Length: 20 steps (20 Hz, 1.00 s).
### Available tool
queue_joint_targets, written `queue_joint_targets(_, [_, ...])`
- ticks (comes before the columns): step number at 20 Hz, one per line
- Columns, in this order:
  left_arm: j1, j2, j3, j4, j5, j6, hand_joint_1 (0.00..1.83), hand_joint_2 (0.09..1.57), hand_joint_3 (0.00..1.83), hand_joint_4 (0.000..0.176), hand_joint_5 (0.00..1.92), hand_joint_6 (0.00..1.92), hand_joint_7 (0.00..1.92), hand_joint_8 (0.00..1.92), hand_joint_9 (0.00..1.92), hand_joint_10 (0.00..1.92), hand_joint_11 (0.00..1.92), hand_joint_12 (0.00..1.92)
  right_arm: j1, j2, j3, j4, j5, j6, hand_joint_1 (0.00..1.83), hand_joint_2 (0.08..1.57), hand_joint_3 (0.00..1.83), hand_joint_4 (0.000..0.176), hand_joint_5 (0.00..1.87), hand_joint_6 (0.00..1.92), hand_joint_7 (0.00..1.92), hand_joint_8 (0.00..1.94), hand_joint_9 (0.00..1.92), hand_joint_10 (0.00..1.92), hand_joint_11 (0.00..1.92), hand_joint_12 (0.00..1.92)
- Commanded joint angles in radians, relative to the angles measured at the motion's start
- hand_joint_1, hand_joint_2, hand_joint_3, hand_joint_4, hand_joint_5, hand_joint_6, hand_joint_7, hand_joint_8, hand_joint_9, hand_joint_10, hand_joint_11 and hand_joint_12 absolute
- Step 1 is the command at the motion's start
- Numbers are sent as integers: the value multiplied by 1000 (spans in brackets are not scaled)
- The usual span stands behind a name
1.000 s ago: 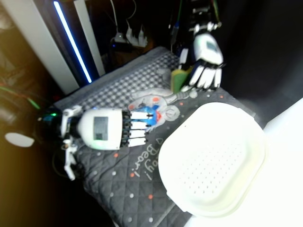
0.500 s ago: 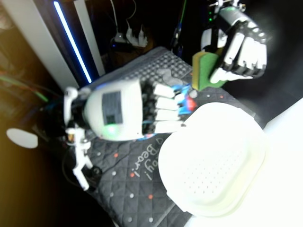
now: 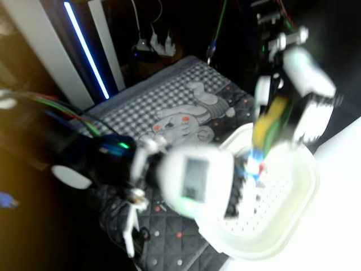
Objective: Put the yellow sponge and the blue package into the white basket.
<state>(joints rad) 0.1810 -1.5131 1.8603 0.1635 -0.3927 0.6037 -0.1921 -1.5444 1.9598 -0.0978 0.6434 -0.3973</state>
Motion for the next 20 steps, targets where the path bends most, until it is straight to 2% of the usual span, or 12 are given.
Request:
queue_joint_targets(1, [-12,1,2,-14,-122,-12,1216,1133,0,0,1045,864,860,1185,832,577,500,1250,21,13,12,31,118,5,1385,1103,3,0,917,910,1002,844,1007,1180,895,920])
queue_joint_targets(2, [-6,0,2,-14,-121,-12,1217,1131,0,0,1050,856,869,1171,903,406,552,1177,21,13,14,31,109,5,1471,1093,2,0,919,894,1017,759,1039,1001,824,1436])
queue_joint_targets(3, [0,3,-1,-14,-122,-12,1205,1140,0,17,974,948,897,1159,964,257,587,1112,21,13,13,31,106,5,1488,1092,0,0,917,894,1029,708,1049,976,815,1530])
queue_joint_targets(4, [13,17,-15,-15,-137,-15,1076,1111,0,0,723,345,721,441,793,96,403,958,21,14,4,26,107,5,1393,1105,1,0,859,1035,1051,709,1018,1160,640,1247])
queue_joint_targets(5, [32,36,-35,-26,-169,-26,968,1048,0,57,500,87,553,120,486,18,106,785,21,17,-13,11,112,5,1071,1103,0,28,507,350,617,226,537,468,227,961])
queue_joint_targets(6, [49,57,-59,-40,-202,-31,950,1021,0,92,387,29,441,34,303,10,20,508,21,34,-38,2,124,5,833,1104,0,130,318,89,360,47,274,137,45,639])
queue_joint_targets(7, [74,98,-112,-47,-255,-31,952,989,0,170,224,3,225,3,84,2,0,27,21,81,-78,-1,148,5,559,1074,0,174,21,3,20,1,10,5,1,33])
queue_joint_targets(11, [126,196,-235,-53,-366,-31,921,954,0,176,81,0,12,0,0,0,0,0,-9,180,-210,-21,249,5,499,1062,0,176,0,0,0,0,0,0,0,0])
queue_joint_targets(13, [184,257,-310,-61,-457,-31,891,943,0,176,41,0,0,0,0,0,0,0,-63,249,-296,-21,371,5,547,1045,0,176,0,0,0,0,0,0,0,0])
queue_joint_targets(14, [222,303,-360,-53,-506,-31,865,922,0,176,31,0,0,0,0,0,0,0,-97,289,-344,-18,430,5,532,923,0,176,23,2,0,0,0,0,0,0])
queue_joint_targets(18, [358,466,-532,-66,-693,-26,825,868,0,176,20,0,0,0,0,0,0,0,-223,406,-493,2,626,5,647,956,9,176,51,10,0,0,0,0,0,0])
queue_joint_targets(20, [433,507,-583,-101,-786,-23,782,888,4,176,14,1,0,0,0,0,0,0,-319,455,-557,43,726,5,603,963,10,176,52,8,0,0,0,0,0,0])
